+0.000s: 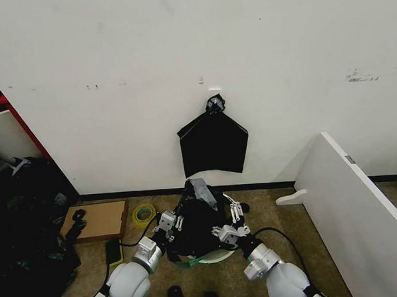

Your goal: Place the garbage bag over the trash bin.

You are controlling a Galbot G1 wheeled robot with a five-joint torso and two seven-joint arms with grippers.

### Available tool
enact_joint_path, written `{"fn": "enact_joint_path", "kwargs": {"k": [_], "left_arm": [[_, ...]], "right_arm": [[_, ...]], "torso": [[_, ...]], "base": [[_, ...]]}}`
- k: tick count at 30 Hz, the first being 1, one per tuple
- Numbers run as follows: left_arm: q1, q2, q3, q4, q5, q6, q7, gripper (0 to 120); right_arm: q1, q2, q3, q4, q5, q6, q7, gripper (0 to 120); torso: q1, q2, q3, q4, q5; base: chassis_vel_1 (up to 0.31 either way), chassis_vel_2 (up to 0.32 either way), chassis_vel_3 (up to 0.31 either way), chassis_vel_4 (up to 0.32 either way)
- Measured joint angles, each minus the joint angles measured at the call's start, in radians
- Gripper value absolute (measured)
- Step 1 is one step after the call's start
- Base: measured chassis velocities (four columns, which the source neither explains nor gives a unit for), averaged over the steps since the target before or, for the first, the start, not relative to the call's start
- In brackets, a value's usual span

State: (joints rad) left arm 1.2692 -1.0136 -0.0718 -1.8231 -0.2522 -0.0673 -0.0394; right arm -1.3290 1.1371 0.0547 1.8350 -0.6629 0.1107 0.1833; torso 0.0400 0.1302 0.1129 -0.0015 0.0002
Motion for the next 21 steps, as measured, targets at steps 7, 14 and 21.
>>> {"fn": "enact_joint_path", "kwargs": {"k": [7, 14, 21], "left_arm": [[0.006, 0.008, 0.002, -0.003, -0.005, 0.002, -0.003, 5], [0.011, 0.013, -0.002, 0.002, -0.001, 0.004, -0.008, 5], [0.032, 0.02, -0.004, -0.004, 0.002, 0.005, -0.009, 5]], "right_arm": [[-0.001, 0.008, 0.01, -0.009, -0.03, -0.014, 0.016, 41], [-0.005, 0.016, 0.011, -0.001, 0.007, 0.076, 0.01, 16], [-0.002, 0.014, 0.01, 0.012, 0.088, 0.105, -0.023, 0]], "torso": [[0.0, 0.0, 0.0, 0.0001, 0.0], [0.0, 0.0, 0.0, 0.0, 0.0], [0.0, 0.0, 0.0, 0.0, 0.0]], "base": [[0.0, 0.0, 0.0, 0.0], [0.0, 0.0, 0.0, 0.0], [0.0, 0.0, 0.0, 0.0]]}}
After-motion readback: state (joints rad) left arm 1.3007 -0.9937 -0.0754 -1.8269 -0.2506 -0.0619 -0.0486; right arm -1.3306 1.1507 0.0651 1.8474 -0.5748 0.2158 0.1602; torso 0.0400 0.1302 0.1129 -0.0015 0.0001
